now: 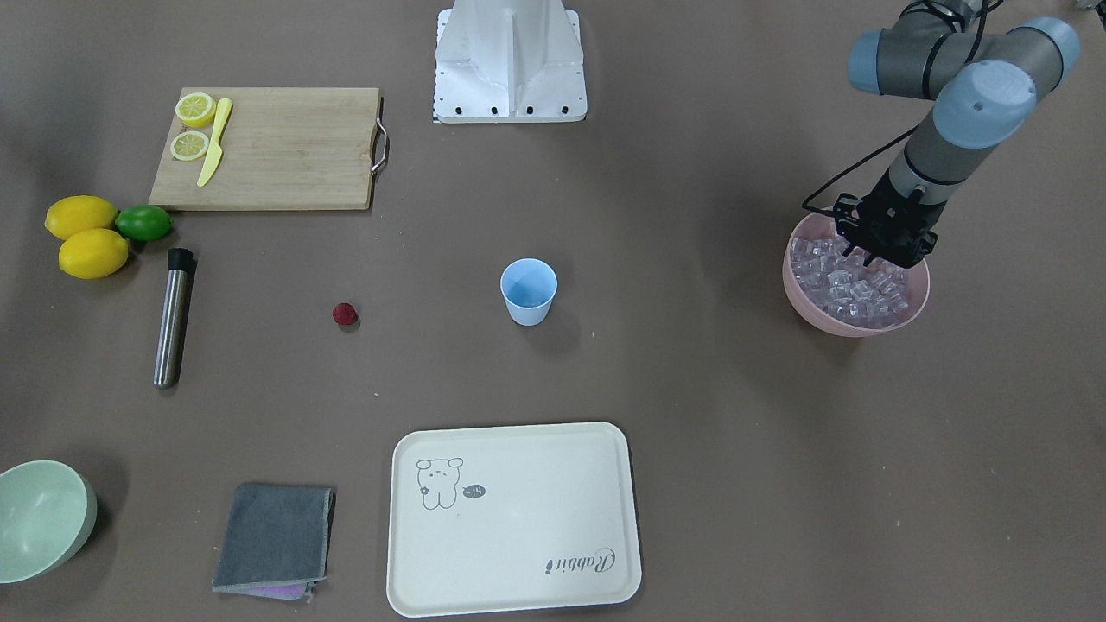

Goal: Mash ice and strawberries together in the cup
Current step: 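Lower the left gripper into the bowl and grasp another ice cube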

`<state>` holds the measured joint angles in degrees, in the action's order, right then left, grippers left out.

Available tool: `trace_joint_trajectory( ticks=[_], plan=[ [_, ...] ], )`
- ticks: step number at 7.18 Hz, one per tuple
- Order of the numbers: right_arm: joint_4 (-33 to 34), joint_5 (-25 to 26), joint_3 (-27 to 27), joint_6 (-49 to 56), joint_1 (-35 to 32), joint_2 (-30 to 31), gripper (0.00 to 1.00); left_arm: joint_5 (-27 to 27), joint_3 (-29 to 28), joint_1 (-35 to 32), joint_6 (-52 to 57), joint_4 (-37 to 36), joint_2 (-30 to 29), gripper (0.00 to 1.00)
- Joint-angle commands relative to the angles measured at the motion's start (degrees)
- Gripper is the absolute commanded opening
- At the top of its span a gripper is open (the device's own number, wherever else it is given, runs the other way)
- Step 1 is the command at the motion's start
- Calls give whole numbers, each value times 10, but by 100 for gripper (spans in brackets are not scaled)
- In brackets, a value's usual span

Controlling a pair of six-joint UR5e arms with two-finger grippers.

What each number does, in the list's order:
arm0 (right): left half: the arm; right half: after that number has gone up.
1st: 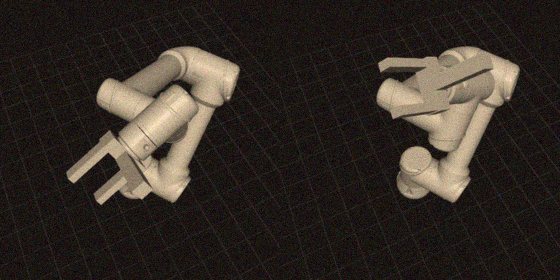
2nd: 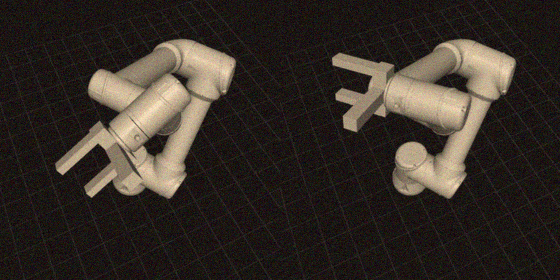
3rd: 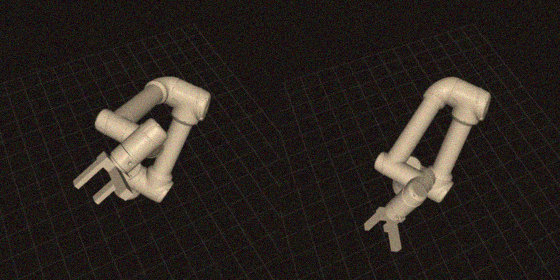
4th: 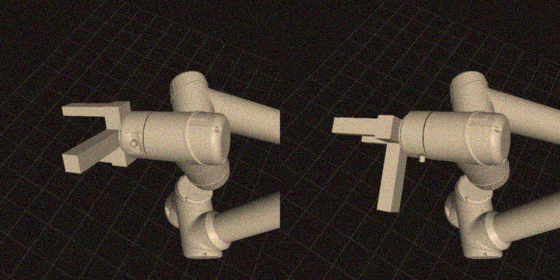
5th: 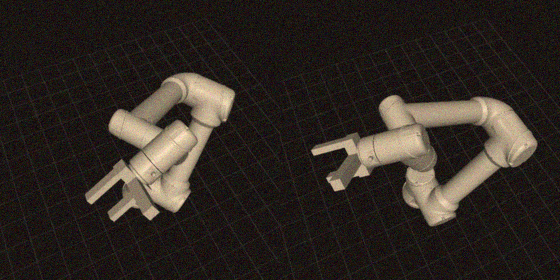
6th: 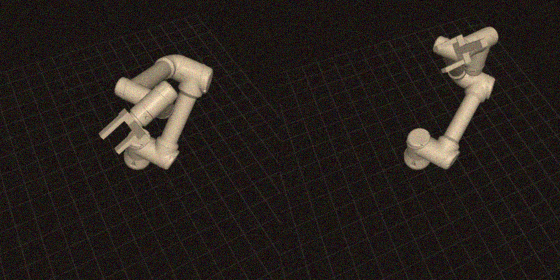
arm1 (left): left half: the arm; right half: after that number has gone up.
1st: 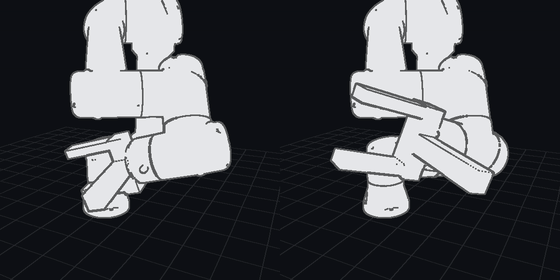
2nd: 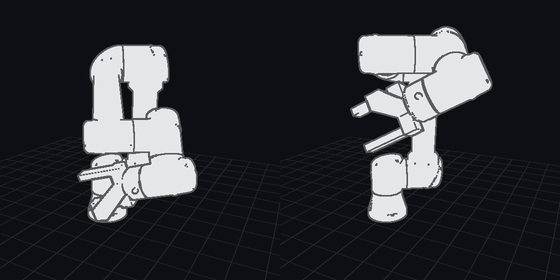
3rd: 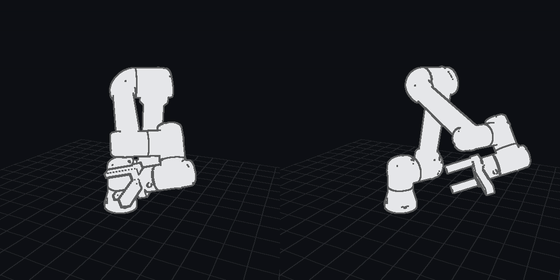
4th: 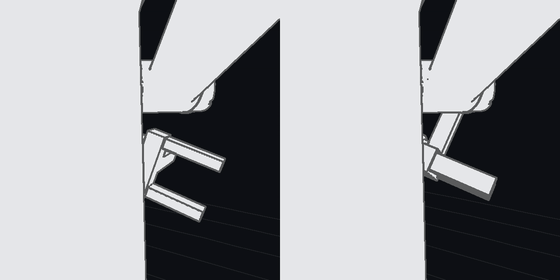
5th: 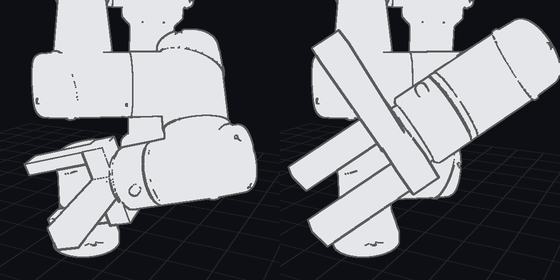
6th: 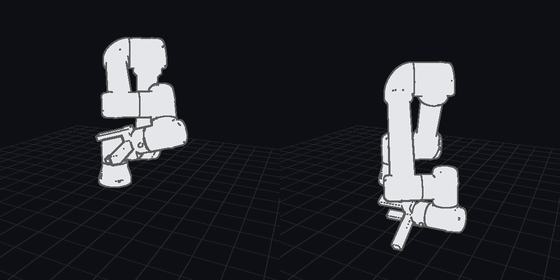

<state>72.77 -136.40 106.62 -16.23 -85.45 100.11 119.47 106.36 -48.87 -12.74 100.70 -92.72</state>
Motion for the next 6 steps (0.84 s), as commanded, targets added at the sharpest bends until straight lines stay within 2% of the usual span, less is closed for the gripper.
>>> trace_joint_trajectory(
  ticks=[1,2,3,6],
  plan=[
    [0,0,0,0,-1,0,100,17,8,-8,0,-2,-1,6],
    [0,0,0,0,0,0,100,36,14,-27,2,-3,-4,0],
    [0,0,0,-1,0,0,100,71,17,-53,3,-7,-11,0],
    [0,0,1,-1,-1,0,100,89,17,-75,-10,-2,-53,0]
  ],
)
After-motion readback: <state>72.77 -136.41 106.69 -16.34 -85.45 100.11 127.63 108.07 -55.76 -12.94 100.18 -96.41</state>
